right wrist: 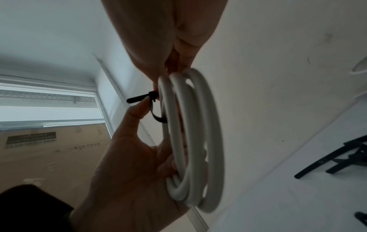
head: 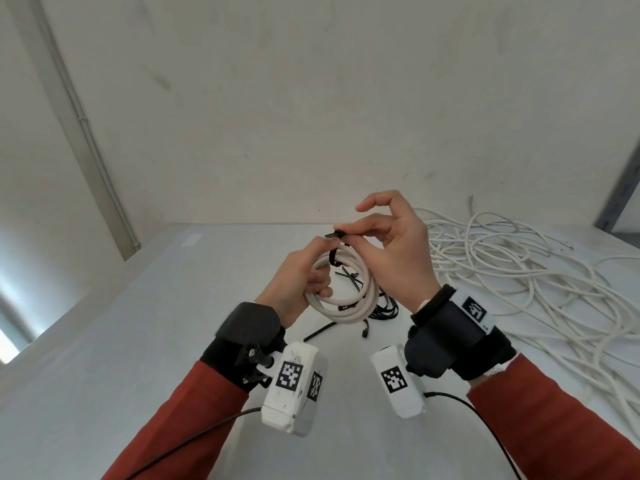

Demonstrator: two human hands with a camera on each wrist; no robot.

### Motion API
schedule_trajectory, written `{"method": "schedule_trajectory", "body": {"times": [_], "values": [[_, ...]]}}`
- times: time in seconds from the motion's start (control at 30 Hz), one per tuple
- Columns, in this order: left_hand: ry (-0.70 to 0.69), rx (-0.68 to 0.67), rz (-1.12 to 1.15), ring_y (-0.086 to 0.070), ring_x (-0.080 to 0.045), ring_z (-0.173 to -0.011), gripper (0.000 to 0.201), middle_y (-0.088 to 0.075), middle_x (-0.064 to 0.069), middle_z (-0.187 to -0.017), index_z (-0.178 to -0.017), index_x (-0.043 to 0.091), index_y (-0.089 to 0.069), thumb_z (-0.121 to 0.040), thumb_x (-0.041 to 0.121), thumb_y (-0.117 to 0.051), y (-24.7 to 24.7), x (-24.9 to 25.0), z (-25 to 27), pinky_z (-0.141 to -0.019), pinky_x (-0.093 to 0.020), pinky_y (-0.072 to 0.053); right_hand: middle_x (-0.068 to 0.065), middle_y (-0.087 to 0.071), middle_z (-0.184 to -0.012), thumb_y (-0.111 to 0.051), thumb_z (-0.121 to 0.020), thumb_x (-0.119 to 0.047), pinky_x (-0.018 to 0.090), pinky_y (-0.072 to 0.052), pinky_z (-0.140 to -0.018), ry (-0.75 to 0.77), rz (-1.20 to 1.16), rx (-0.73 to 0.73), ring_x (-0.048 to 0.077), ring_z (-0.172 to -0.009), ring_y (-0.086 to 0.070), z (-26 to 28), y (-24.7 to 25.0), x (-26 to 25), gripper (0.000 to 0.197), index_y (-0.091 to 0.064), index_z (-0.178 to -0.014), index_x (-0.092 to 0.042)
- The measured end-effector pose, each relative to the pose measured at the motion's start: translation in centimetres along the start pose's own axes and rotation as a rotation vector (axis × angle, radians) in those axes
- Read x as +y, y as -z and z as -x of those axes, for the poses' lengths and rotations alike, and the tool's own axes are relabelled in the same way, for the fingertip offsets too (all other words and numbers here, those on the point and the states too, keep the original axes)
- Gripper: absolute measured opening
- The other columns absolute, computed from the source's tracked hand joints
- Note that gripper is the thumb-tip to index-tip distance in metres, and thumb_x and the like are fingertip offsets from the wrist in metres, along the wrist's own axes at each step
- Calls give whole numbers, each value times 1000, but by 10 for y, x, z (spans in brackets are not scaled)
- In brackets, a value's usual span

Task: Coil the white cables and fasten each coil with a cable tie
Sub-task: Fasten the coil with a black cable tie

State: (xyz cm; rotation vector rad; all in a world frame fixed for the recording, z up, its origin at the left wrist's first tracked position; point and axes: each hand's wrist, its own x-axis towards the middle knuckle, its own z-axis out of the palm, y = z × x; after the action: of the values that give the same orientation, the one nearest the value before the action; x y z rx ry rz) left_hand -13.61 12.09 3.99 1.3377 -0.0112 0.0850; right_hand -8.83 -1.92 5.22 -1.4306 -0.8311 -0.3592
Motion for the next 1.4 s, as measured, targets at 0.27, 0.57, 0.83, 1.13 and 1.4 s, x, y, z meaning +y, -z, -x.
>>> {"method": "schedule_trajectory", "body": {"times": [0.27, 0.57, 0.83, 1.13, 1.4], "values": [[-504, 364, -422, -65, -7, -72, 17, -71, 5, -77, -86, 17, -72, -82, 34, -70, 15, -3, -7, -68, -17, -47, 4, -70, -73, -57, -93, -38, 21, -41, -52, -452, 143, -123, 12, -54, -53, -8, 14, -15, 32, -70, -80, -12], [-587, 386, -552, -64, -18, -65, 29, -70, -1, -74, -90, 18, -69, -74, 43, -74, 16, 2, -4, -63, -31, -51, -6, -35, -47, -51, -97, -28, 24, -14, -47, -707, -304, -283, 8, -41, -21, -5, -5, -22, 29, -68, -80, -11], [-552, 439, -488, -63, -28, -75, 11, -70, -4, -76, -85, 18, -73, -82, 29, -72, 20, 5, -3, -65, -32, -49, -7, -30, -48, -54, -95, -23, 20, -22, -43, -667, -360, -260, 8, -43, -24, 6, -18, -21, 28, -65, -72, -12], [-539, 571, -364, -58, -1, -63, 11, -67, 7, -69, -80, 13, -73, -83, 12, -63, 26, 3, -11, -64, -18, -45, -5, -34, -49, -57, -94, -18, 21, -26, -46, -572, -271, -250, 11, -47, -25, 28, -35, -27, 29, -66, -68, -9], [-472, 590, -324, -52, -10, -62, 14, -60, 13, -59, -74, 16, -72, -84, 15, -62, 32, -1, -17, -63, -32, -43, -15, -47, -39, -55, -95, -12, 23, -24, -50, -512, -189, -201, 3, -41, -33, 31, -46, -32, 27, -63, -71, -4]]}}
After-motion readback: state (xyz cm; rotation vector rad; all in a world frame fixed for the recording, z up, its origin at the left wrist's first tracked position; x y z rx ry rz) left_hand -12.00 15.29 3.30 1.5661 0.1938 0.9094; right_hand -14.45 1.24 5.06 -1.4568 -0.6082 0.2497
